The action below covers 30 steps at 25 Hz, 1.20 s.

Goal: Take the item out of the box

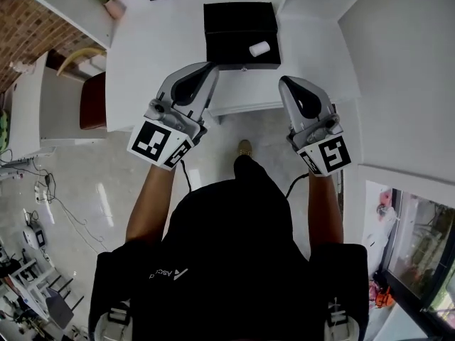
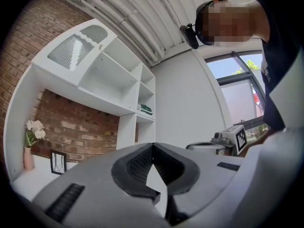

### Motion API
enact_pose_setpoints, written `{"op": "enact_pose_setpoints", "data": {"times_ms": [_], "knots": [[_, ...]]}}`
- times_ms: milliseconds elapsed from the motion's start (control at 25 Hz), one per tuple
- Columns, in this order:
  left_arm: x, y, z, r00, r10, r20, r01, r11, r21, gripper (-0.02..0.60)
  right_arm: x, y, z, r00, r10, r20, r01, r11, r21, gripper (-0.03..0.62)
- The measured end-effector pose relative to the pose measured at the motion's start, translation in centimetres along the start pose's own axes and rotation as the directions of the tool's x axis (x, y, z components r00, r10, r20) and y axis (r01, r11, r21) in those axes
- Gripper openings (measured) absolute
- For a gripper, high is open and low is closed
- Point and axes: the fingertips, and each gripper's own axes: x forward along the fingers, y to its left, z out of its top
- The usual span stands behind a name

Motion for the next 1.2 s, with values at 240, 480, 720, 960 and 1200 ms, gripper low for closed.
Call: {"op": "enact_pose_setpoints", "data": {"times_ms": [240, 480, 720, 960, 1200], "knots": [[5.8, 3.8, -1.3, 0.997, 0.079, -0.020, -0.079, 0.997, 0.014, 0.000, 3.7, -6.4, -3.7, 0.991, 0.116, -0.073, -0.120, 0.991, -0.059, 0.002], [8.8, 6.5, -2.3, 0.991, 0.135, -0.025, -0.134, 0.991, 0.011, 0.000, 6.7, -9.2, -7.4, 0.951, 0.222, -0.215, -0.245, 0.966, -0.088, 0.003], [10.1, 8.4, -2.9, 0.987, 0.156, -0.026, -0.156, 0.988, 0.003, 0.000, 9.2, -9.7, -11.0, 0.881, 0.309, -0.357, -0.378, 0.915, -0.142, 0.003], [10.6, 9.9, -4.7, 0.988, 0.149, -0.045, -0.149, 0.989, -0.009, 0.000, 10.9, -8.7, -15.7, 0.765, 0.379, -0.521, -0.556, 0.797, -0.237, 0.043], [10.4, 11.1, -5.5, 0.988, 0.141, -0.063, -0.142, 0.990, -0.018, 0.000, 12.0, -8.0, -19.7, 0.627, 0.398, -0.670, -0.691, 0.682, -0.241, 0.085]]}}
